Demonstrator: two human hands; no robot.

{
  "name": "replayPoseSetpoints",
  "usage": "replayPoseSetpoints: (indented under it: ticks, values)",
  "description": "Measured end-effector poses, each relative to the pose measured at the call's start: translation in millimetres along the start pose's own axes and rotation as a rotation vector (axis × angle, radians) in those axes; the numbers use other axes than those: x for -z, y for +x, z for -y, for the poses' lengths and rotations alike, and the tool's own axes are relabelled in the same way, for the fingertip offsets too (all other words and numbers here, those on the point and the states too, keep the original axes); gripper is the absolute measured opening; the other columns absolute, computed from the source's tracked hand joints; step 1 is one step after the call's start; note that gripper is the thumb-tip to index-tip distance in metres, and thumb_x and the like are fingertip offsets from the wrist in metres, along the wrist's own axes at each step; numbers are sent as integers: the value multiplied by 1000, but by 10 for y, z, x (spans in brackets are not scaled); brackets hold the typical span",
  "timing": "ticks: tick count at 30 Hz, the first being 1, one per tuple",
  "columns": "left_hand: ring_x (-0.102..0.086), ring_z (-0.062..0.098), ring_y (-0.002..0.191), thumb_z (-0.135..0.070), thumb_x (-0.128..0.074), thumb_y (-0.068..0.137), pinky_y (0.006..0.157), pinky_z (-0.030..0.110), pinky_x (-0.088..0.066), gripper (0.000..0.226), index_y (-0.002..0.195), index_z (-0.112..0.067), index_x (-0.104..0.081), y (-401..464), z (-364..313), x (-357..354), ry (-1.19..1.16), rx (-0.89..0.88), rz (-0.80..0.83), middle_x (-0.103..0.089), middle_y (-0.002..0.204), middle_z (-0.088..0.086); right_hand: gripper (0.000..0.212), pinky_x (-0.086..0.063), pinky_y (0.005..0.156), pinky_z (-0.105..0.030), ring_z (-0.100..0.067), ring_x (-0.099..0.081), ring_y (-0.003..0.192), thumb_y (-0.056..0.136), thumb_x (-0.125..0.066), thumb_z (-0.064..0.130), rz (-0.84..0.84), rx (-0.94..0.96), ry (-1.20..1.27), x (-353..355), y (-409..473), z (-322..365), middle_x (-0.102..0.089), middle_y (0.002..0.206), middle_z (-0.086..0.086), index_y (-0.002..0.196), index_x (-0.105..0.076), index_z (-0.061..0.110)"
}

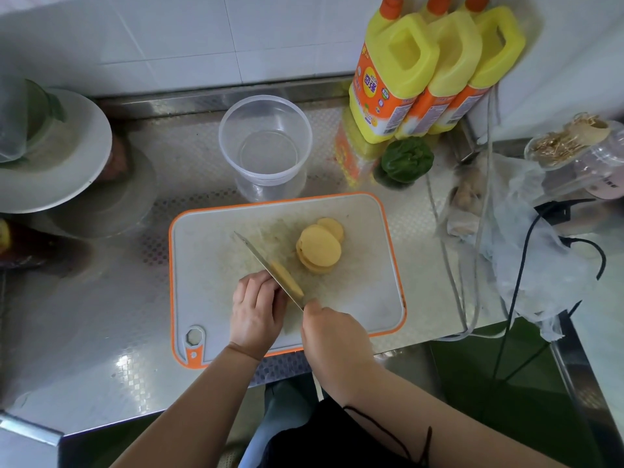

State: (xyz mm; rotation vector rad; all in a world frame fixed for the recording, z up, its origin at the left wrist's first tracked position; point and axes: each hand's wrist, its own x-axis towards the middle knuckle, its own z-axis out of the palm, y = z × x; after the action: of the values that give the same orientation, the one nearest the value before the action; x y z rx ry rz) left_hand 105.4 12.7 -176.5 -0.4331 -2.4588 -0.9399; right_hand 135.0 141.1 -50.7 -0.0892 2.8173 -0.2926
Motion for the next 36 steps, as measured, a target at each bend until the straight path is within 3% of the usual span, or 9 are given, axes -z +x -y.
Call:
replayPoseSetpoints:
  ticks: [4,8,13,21,27,32,36]
  values:
    - [-52,26,94,-20,-43,103,86,32,-42,12,103,-12,-52,-16,3,-9,5,5,3,-52,109,3,48,-24,31,-13,-12,-43,25,21,-88,4,22,8,-20,56,27,32,-43,36,4,53,-53,14]
    - [-53,27,95,-16,-48,99,87,32,-42,9,105,-11,-53,-36,20,-23,4,14,11,-52,110,4,23,-42,52,-23,-19,-66,64,73,-73,3,120,56,-33,116,101,28,-63,72,-4,90,-58,6]
    - [-53,27,93,-19,-39,105,85,33,-43,16,104,-11,-53,-25,-10,-32,13,26,-6,-53,111,4,19,-47,73,-30,-26,-64,93,93,-48,0,269,38,19,82,172,28,-64,99,-8,111,-48,5]
    - [-53,28,91,-21,-45,104,81,36,-45,13,104,-13,-54,-57,3,-30,16,39,38,-53,113,3,11,-48,72,-29,-24,-65,92,98,-46,13,265,6,23,-82,286,-99,-65,96,-6,107,-53,10]
    - [-51,28,92,-19,-44,104,84,34,-43,13,103,-11,-54,-22,25,-16,-4,29,31,-53,111,4,7,-36,60,-29,-23,-55,72,97,-42,9,302,-1,40,-168,249,-190,-41,65,2,99,-48,11]
    - [-50,27,91,-16,-50,98,81,34,-44,5,101,-12,-53,-46,18,-21,10,30,39,-52,111,3,9,-38,63,-28,-23,-57,76,97,-45,8,323,9,51,-193,286,-175,-55,80,-4,103,-51,8]
    - [-49,27,90,-18,-44,103,79,35,-44,10,102,-13,-52,-25,6,-20,26,28,30,-51,109,3,13,-47,71,-32,-28,-63,91,95,-46,6,341,24,34,-251,418,-170,-65,97,-10,107,-53,6]
